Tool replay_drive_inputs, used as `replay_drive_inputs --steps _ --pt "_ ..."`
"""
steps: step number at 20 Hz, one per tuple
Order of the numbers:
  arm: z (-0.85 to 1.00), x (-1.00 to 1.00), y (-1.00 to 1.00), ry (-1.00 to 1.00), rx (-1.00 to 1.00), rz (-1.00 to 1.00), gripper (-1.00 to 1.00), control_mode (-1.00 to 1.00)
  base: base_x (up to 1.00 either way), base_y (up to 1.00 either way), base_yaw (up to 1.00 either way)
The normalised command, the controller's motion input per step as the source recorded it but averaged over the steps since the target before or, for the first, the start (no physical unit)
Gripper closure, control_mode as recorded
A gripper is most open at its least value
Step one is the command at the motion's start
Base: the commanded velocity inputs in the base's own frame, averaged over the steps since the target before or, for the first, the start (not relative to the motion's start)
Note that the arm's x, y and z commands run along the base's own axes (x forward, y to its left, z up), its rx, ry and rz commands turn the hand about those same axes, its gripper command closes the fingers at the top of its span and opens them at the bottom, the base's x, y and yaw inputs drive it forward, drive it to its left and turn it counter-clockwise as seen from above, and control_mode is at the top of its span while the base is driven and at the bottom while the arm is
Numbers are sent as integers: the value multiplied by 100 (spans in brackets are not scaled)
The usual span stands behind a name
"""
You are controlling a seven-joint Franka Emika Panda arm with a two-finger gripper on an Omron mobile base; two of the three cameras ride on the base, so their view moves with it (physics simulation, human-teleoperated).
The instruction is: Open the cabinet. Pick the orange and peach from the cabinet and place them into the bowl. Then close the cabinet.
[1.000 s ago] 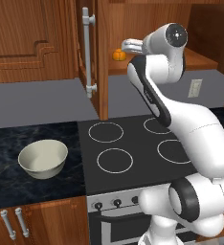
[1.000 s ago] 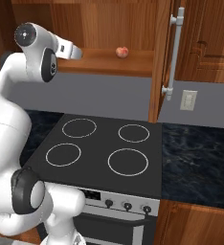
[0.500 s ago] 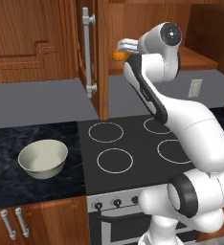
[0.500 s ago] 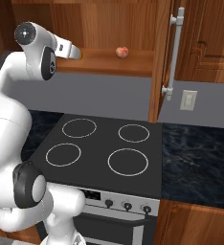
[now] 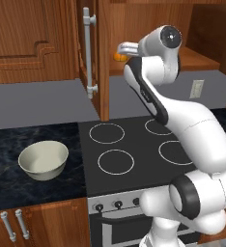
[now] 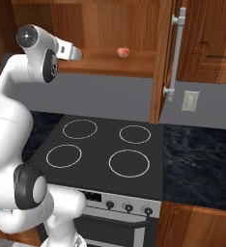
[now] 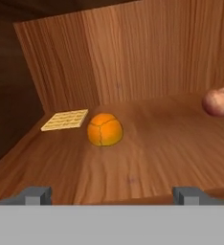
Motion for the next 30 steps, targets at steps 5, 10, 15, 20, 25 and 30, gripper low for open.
replay_drive_inputs --steps 5,10,15,20,25,30 --pt "-6 30 0 1 -4 3 -100 -100 0 0 0" --pt "-12 47 7 8 -5 5 -100 -100 0 0 0" --pt "-12 50 10 9 -3 5 -100 -100 0 0 0" --pt "-1 48 0 1 -1 0 -100 -100 0 0 0" --pt "-12 34 0 0 -1 0 -100 -100 0 0 0" --pt "-25 34 0 0 0 0 -100 -100 0 0 0"
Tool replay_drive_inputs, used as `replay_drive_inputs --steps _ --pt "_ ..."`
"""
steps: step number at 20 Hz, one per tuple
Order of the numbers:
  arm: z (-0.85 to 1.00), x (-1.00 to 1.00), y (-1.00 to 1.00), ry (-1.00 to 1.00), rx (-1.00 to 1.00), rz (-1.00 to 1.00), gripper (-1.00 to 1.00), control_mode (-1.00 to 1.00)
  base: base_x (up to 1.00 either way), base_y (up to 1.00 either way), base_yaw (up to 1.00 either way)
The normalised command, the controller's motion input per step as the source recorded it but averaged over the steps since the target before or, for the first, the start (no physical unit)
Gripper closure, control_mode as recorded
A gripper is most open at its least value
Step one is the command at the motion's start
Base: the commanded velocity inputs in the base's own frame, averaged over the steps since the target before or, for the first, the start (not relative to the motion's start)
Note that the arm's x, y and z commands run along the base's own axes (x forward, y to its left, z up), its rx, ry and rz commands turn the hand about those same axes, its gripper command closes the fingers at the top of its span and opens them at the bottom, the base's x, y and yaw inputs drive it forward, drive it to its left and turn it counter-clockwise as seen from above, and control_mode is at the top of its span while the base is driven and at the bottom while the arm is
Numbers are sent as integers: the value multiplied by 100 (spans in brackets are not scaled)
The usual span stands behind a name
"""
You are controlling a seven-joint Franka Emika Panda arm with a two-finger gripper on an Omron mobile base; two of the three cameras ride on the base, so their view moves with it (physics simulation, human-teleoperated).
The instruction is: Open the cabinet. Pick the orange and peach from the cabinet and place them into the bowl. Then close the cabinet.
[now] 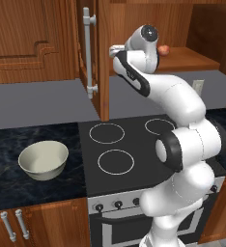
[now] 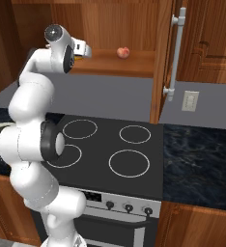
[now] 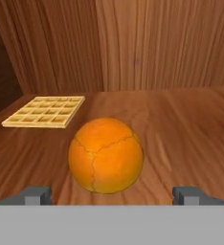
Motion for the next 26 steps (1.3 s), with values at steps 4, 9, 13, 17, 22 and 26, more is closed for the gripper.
replay_drive_inputs --steps 4,9,13,17,22,26 --pt "-27 51 0 0 0 0 -100 -100 0 0 0" --pt "-30 55 7 0 0 0 -100 -100 0 0 0" --pt "-28 64 32 0 0 -2 -100 -100 0 0 0" --pt "-29 53 37 0 0 -3 100 -100 0 0 0" --pt "-10 12 10 0 0 0 100 -100 0 0 0" --pt "0 -5 0 0 0 0 100 -100 0 0 0"
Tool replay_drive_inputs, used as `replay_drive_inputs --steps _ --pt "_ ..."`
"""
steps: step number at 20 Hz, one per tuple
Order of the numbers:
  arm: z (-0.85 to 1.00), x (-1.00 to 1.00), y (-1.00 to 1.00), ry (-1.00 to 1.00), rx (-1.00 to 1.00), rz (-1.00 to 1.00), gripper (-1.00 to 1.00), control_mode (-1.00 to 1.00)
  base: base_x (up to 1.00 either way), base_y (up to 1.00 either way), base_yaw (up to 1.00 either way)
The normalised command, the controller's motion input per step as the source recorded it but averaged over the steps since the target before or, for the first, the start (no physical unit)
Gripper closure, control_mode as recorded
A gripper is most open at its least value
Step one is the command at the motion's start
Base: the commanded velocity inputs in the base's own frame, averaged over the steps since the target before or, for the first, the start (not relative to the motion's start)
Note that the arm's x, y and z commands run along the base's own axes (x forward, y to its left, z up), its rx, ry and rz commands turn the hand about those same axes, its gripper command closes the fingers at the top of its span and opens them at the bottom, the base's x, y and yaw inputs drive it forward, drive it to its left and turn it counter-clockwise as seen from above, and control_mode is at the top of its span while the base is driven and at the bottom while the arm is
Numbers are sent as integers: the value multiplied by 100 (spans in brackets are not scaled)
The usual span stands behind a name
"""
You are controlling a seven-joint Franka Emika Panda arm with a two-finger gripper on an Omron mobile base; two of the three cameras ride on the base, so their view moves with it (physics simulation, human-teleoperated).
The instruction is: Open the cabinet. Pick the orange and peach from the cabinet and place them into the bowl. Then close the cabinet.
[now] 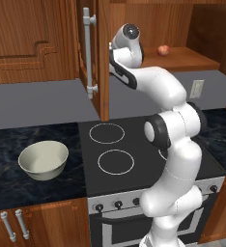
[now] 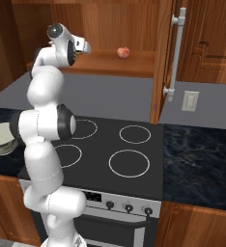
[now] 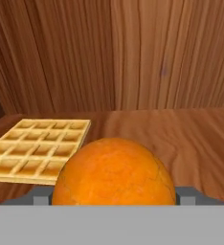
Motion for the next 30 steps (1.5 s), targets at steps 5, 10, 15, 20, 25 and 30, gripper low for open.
replay_drive_inputs --steps 5,10,15,20,25,30 --pt "6 -45 0 -8 0 0 100 -100 0 0 0" --pt "17 -97 0 -11 0 0 100 -100 0 0 0" --pt "12 -100 0 -6 1 -5 100 -100 0 0 0" --pt "36 -100 0 0 11 -13 100 -100 0 0 0" --pt "50 -100 0 0 17 -17 100 -100 0 0 0" --pt "20 -100 -7 0 16 -16 100 -100 0 0 0"
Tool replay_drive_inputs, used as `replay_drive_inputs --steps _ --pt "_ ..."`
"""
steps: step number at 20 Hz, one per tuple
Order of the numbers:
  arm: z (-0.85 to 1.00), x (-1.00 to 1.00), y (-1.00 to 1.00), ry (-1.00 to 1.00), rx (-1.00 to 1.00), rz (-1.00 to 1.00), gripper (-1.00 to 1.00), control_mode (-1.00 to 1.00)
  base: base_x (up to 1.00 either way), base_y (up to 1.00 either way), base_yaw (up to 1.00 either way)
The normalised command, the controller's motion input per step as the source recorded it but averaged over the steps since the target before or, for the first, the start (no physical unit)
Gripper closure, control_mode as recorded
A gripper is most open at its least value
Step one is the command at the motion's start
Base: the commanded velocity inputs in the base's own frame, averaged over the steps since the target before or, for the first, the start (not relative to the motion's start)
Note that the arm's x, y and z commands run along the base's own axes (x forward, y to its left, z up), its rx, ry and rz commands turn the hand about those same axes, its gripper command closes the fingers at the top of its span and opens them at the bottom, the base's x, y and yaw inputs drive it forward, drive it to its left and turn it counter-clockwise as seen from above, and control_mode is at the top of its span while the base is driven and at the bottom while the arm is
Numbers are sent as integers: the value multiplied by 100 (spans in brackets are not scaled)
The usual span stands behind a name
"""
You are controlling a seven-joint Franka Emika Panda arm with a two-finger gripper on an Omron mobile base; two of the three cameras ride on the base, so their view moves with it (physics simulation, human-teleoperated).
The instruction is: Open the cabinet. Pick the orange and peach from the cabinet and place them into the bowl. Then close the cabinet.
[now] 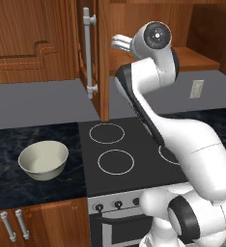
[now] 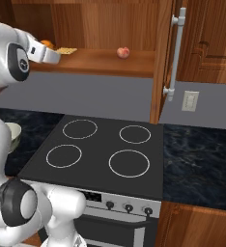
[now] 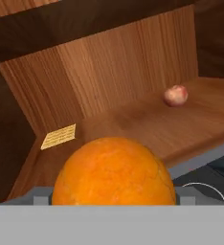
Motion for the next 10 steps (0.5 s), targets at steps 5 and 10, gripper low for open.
replay_drive_inputs --steps 5,10 --pt "-8 -100 -20 0 15 -12 100 -100 0 0 0" --pt "-12 -100 -8 11 13 -11 100 -100 0 0 0"
